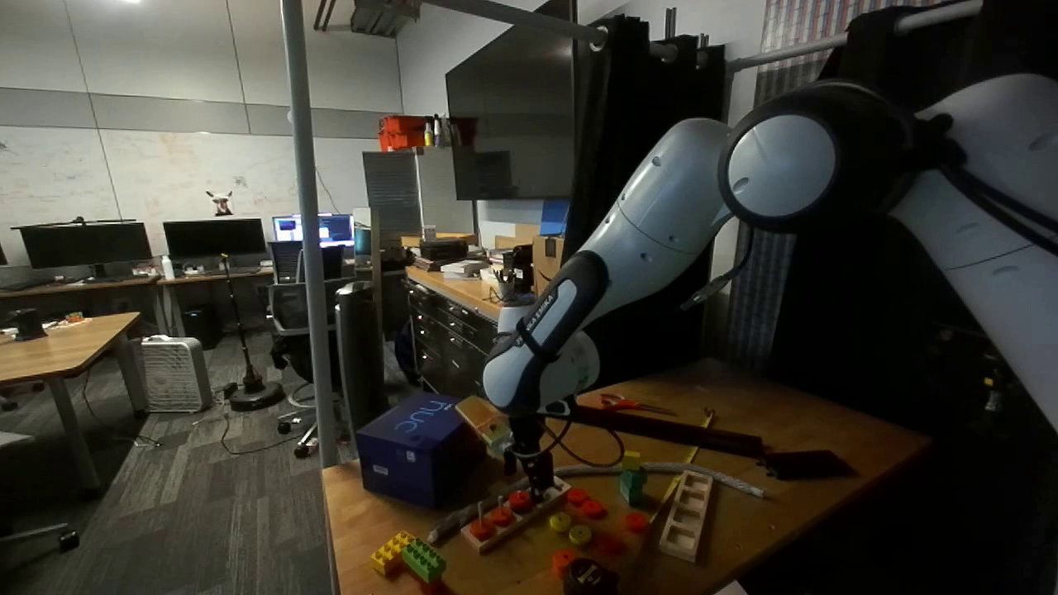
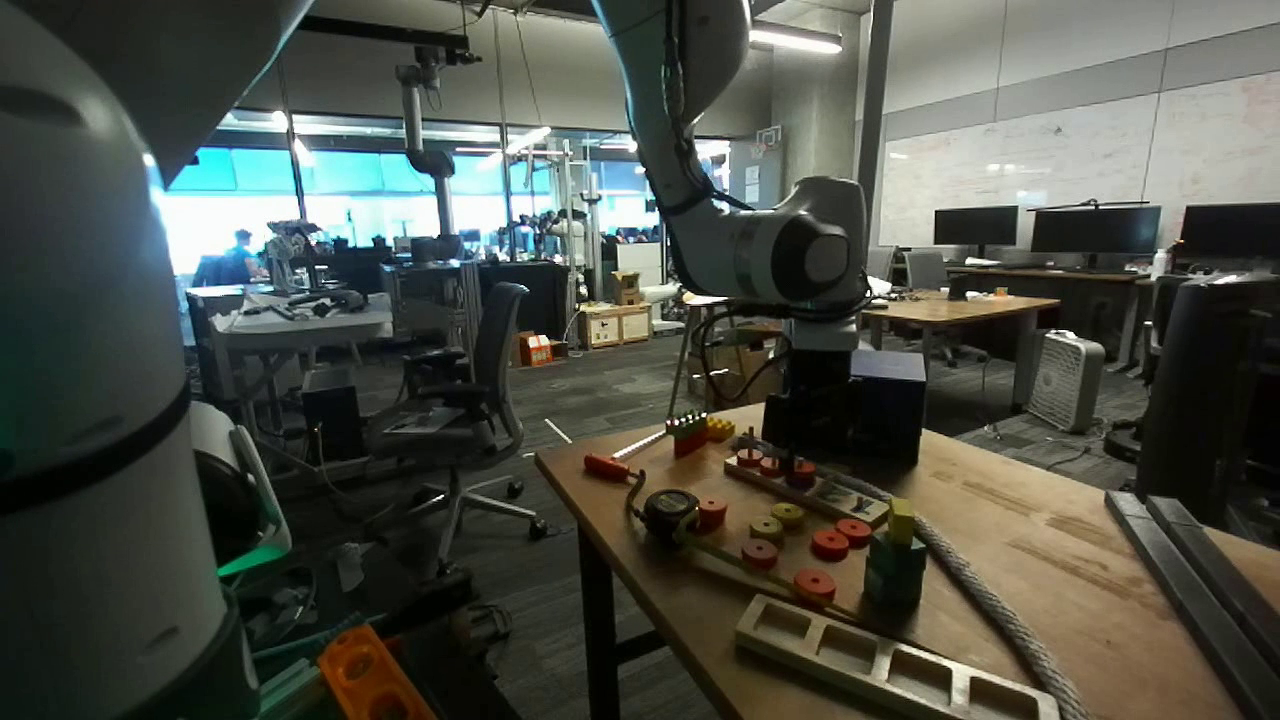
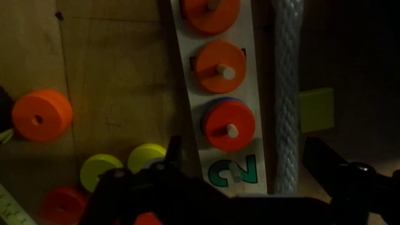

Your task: Pick up the orange object from the wooden object and put it on the table

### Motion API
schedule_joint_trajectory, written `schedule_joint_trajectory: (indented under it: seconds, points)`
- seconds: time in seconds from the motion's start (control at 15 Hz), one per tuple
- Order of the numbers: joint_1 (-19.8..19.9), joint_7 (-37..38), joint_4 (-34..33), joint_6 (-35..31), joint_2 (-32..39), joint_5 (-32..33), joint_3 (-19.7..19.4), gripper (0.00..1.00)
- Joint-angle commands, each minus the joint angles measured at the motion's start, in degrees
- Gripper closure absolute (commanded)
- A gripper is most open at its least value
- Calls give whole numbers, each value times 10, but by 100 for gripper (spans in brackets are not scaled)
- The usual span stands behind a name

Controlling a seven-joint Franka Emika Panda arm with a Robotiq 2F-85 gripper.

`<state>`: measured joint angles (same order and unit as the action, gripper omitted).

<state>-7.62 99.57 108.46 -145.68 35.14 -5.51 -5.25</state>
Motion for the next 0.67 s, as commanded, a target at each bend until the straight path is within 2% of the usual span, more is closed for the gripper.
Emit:
schedule_joint_trajectory:
  seconds: [0.0,0.47,0.53,0.6]
  points:
    - [8,-17,-5,0,0,-18,14,0]
    - [15,-31,-2,-1,-2,-26,25,0]
    - [17,-34,-1,-5,-3,-28,26,17]
    - [16,-35,-1,-1,-3,-26,24,26]
